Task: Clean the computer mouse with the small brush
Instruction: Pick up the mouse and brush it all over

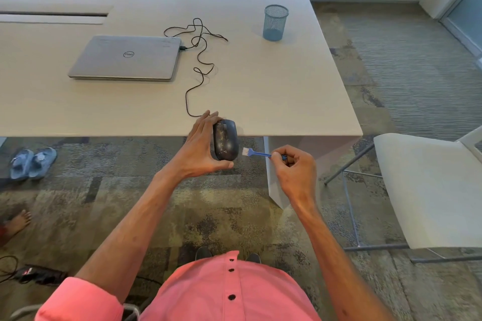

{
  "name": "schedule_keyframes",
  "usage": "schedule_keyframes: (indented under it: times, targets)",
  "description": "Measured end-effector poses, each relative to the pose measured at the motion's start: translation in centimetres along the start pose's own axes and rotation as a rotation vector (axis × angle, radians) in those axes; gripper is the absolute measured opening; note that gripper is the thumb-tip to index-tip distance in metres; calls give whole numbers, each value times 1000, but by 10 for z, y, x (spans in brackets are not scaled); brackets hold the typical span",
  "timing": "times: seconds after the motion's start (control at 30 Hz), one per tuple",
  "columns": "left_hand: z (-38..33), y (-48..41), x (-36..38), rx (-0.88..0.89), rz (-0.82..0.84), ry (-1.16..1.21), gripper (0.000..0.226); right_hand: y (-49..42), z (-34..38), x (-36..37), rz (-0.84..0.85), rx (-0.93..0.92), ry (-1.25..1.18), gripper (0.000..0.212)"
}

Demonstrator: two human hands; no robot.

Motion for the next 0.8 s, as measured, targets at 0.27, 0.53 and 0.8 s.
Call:
schedule_keyframes:
  times: [0.27, 0.53, 0.8]
  targets:
    - [-5, -1, 0, 29, -5, -9, 138, 5, 25, 25, 128, -97, -84, 16]
    - [0, 3, -4, 7, -14, -4, 137, 2, 16, 2, -47, -70, 100, 19]
    - [-5, 2, 2, 19, -5, -7, 136, 15, 32, 25, 163, -186, 14, 12]
Point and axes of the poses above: each hand's wrist, its own y-axis away from the middle knuckle, its own x-axis out of the palm, z = x × y, the point moved 9 cm from there along -y, towards the middle knuckle, and after that the axes turned 2 degrees about x, right-handed, at the moved point
